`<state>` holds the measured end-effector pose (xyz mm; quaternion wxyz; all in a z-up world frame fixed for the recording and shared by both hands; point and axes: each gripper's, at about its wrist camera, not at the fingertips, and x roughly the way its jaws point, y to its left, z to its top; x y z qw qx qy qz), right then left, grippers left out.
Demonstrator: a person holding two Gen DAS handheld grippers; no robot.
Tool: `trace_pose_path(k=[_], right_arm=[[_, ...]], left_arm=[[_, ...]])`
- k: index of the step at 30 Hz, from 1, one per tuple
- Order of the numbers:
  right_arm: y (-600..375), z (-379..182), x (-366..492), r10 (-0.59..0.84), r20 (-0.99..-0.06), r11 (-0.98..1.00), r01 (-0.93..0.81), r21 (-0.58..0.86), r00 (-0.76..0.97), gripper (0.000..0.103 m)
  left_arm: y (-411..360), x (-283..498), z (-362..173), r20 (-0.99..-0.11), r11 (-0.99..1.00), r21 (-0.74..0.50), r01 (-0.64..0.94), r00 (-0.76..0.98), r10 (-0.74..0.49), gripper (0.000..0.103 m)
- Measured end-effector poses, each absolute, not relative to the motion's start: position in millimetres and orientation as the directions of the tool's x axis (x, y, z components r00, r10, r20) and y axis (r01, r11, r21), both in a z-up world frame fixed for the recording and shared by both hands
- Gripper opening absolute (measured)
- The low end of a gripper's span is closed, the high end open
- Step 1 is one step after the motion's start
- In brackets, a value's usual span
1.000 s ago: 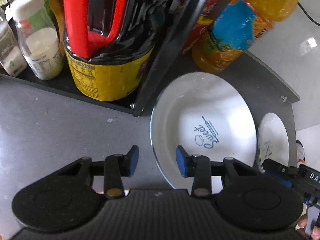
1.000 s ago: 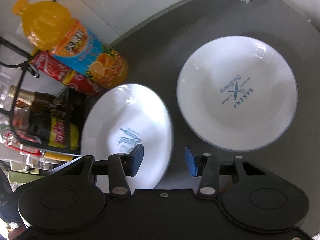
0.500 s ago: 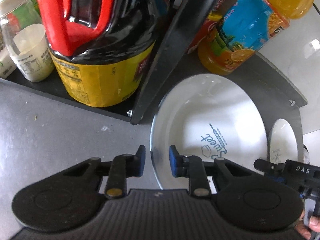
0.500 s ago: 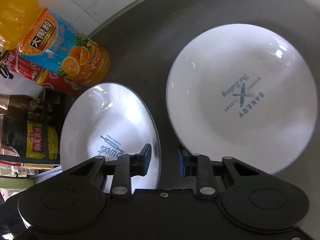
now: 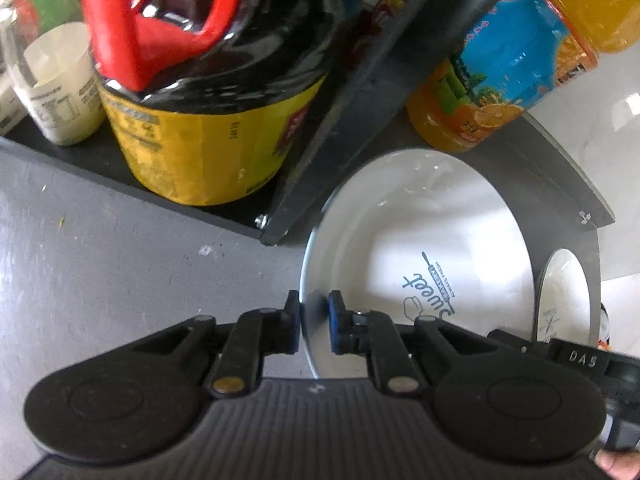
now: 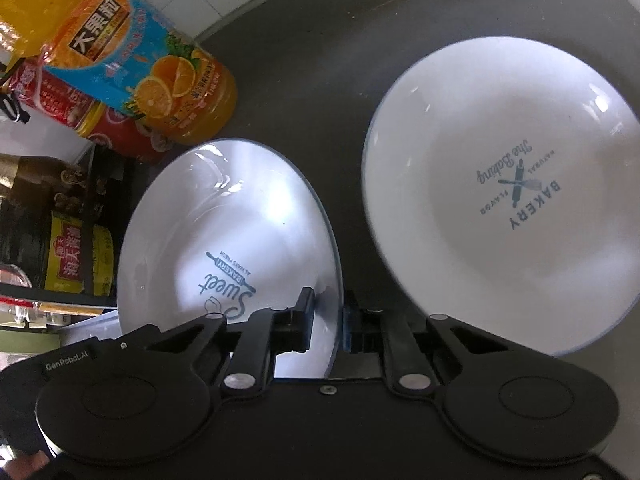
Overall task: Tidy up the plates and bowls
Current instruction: 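Close both grippers on the rim of the 'Sweet' plate, then lift the 'Sweet' plate with both grippers and carry it beside the bowl stack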
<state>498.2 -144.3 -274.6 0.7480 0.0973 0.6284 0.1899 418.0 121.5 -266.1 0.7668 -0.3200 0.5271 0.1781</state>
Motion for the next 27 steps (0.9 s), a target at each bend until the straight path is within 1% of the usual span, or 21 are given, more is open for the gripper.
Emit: trace_pose_path(k=[4, 8, 13, 19, 27], right_arm=[[-147.5, -262.5, 492.5, 0.437, -0.88, 0.896, -0.175, 0.408, 0.186, 0.008], [-147.4, -251.1, 486.7, 0.453, -0.865, 0.886, -0.212, 0.412, 0.216, 0.006], [-148.0, -244.5, 476.1, 0.459, -0.854, 0.884, -0.223, 0.411, 0.245, 0.006], [-151.3, -241.1, 459.8, 0.466, -0.843, 0.884, -0.194, 0.426, 0.268, 0.006], [-155.6, -225.7, 442.2, 0.47, -0.823, 0.883, -0.194, 0.428, 0.32, 0.006]], left_arm=[[122.8, 413.1, -261.3, -0.917, 0.731, -0.315, -0.606, 0.392, -0.07, 0.011], [123.4, 408.2, -255.0, -0.913, 0.728, -0.322, -0.606, 0.402, -0.069, 0.011], [125.7, 402.9, -248.4, -0.908, 0.728, -0.332, -0.6, 0.413, -0.074, 0.01], [126.1, 391.3, -240.6, -0.901, 0.729, -0.346, -0.59, 0.426, -0.082, 0.009], [124.0, 379.7, -227.3, -0.881, 0.751, -0.368, -0.548, 0.463, -0.093, 0.008]])
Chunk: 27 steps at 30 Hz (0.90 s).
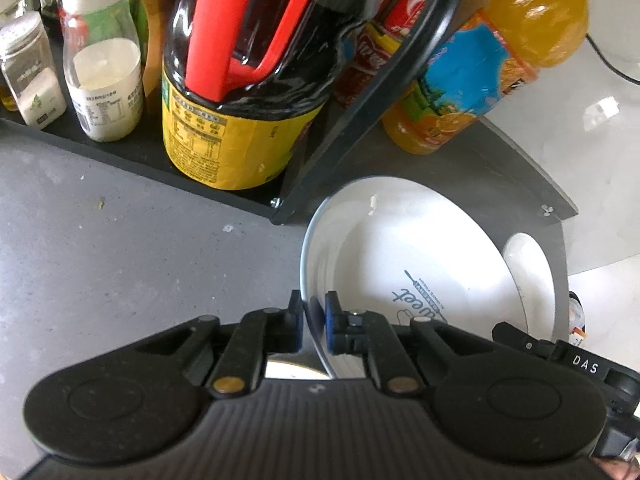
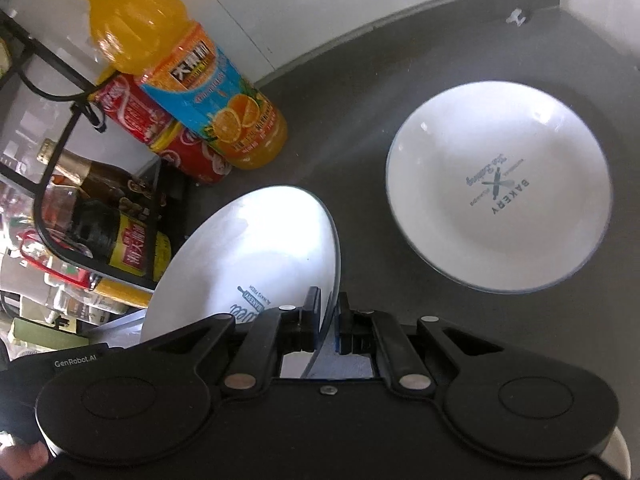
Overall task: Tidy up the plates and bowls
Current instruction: 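Lift the 'Sweet' plate with both grippers and carry it beside the bowl stack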
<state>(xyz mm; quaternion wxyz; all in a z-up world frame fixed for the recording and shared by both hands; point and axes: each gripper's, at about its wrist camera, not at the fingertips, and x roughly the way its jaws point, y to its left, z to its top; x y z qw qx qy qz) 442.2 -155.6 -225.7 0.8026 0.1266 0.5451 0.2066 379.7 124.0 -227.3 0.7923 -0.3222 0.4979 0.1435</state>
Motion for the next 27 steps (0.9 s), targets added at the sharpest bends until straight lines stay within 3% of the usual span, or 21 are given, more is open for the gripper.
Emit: trace_pose_path(k=[27], right_arm=[[-152.5, -171.2, 380.3, 0.436, -0.769, 0.897, -0.156, 0.414, 0.468, 0.007]], left_arm=[[139.9, 358.4, -179.6, -0.834, 0.809, -0.414, -0.417, 0.53, -0.154, 0.008]])
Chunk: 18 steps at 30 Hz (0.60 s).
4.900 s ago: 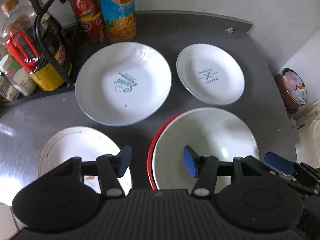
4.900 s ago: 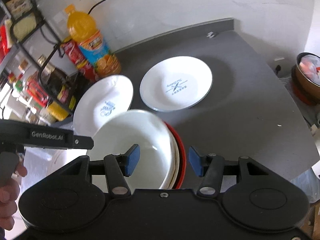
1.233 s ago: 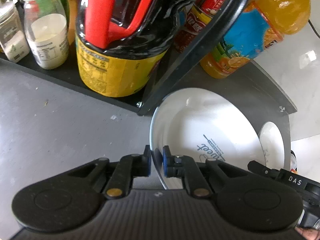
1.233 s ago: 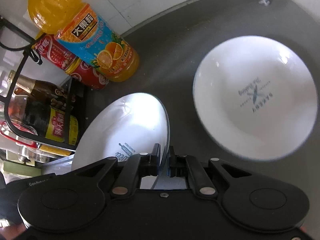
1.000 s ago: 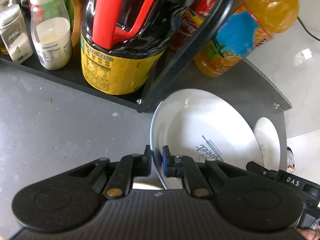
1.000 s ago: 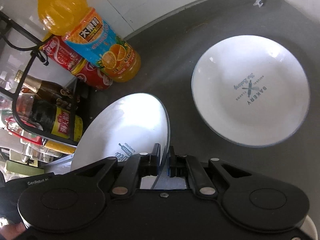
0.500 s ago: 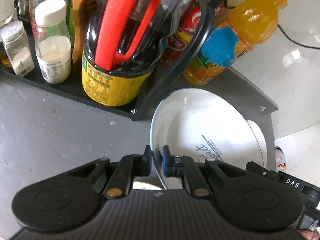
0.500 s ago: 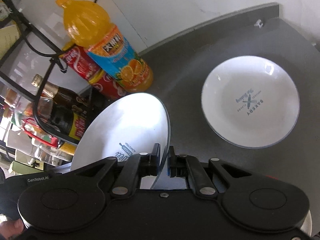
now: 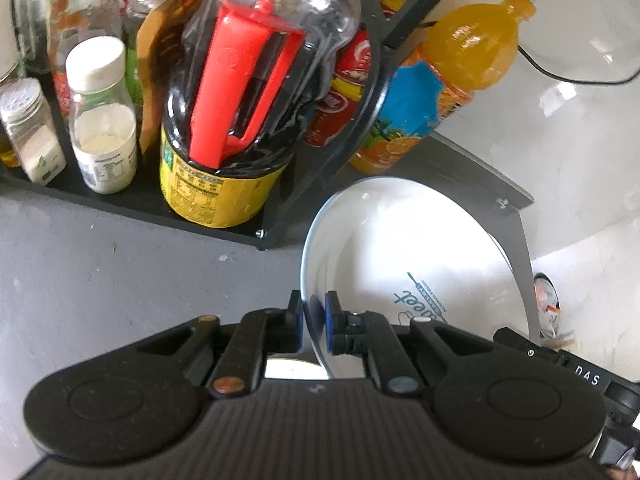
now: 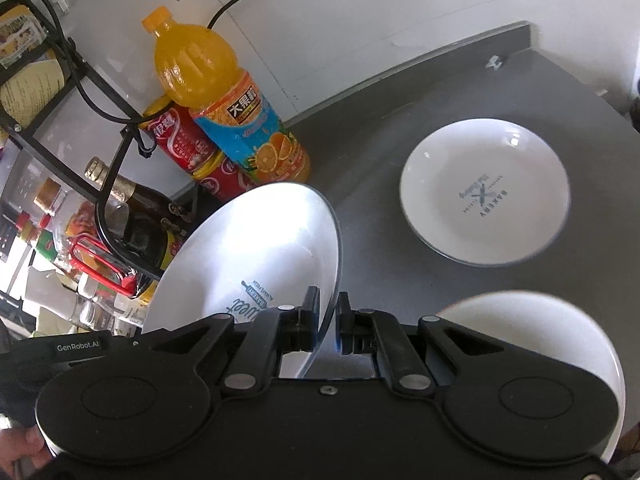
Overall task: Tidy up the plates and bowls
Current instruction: 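Lift the 'Sweet' plate with both grippers and carry it beside the bowl stack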
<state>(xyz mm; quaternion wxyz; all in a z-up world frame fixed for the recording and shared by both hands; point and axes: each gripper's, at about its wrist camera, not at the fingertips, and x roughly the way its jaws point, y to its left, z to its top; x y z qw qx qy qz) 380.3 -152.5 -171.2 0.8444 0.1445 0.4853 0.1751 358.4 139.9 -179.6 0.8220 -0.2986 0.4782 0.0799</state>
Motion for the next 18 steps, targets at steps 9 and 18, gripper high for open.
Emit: trace_pose_path(k=[9, 18], right_arm=[[-157.7, -166.2, 354.7, 0.42, -0.75, 0.897, -0.109, 0.428, 0.511, 0.007], [-152.4, -158.4, 328.5, 0.439, -0.745, 0.894, -0.162, 0.418, 0.502, 0.008]], left_arm=[[137.4, 353.7, -168.1, -0.827, 0.852, -0.401, -0.336, 0.532, -0.179, 0.008], [137.6, 318.4, -162.5, -0.814, 0.843, -0.405, -0.353, 0.559, -0.157, 0.008]])
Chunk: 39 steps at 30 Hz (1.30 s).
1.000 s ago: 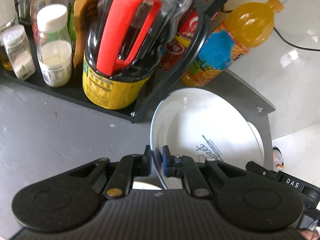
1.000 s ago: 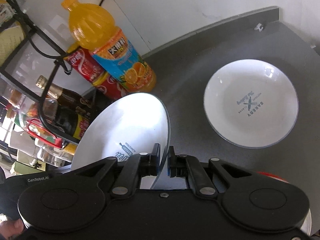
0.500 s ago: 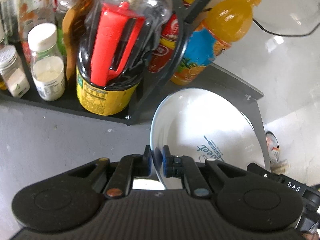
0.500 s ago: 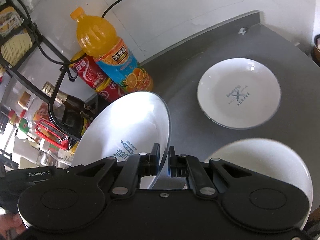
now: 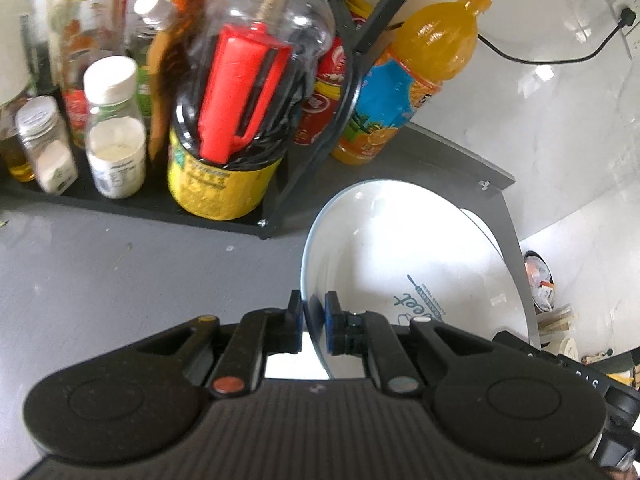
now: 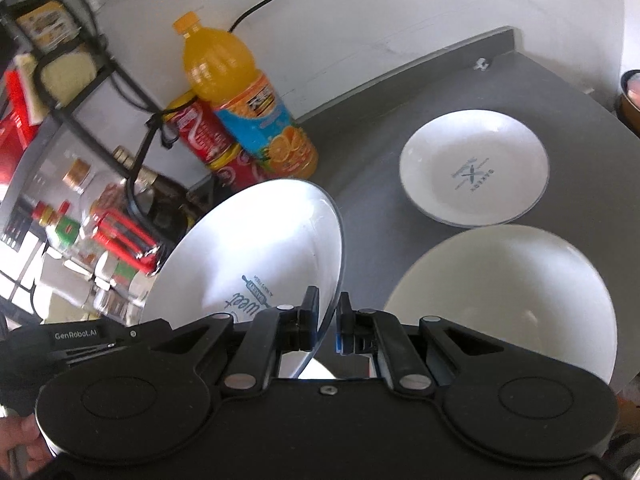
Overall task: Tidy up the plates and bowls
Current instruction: 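Lift the 'Sweet' plate with both grippers and carry it beside the bowl stack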
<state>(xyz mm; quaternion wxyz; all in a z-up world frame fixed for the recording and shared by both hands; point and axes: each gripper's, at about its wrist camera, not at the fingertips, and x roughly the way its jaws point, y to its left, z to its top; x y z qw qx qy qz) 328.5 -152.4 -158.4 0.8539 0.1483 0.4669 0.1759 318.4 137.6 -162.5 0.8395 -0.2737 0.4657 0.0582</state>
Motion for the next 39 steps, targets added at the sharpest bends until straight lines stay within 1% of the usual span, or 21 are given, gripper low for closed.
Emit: trace_pose_path(k=[9, 18, 39], right_arm=[[-144.5, -159.9, 299.1, 0.484, -0.743, 0.874, -0.224, 0.43, 0.462, 0.008], [-139.4, -169.0, 268.6, 0.497, -0.749, 0.868, -0.254, 0.426, 0.439, 0.008], [-142.9, -202.5, 228.8, 0.474, -0.789, 0.88, -0.227, 0.416, 0.39, 0.009]], left_arm=[[141.8, 266.8, -161.0, -0.817, 0.815, -0.394, -0.424, 0.567, -0.1, 0.007], [148.7, 226.3, -168.6, -0.826, 0.799, -0.39, -0.458, 0.557, -0.083, 0.007], [145.4, 191.0, -195.5, -0.854, 0.801, -0.366, -0.473, 0.512, -0.088, 0.007]])
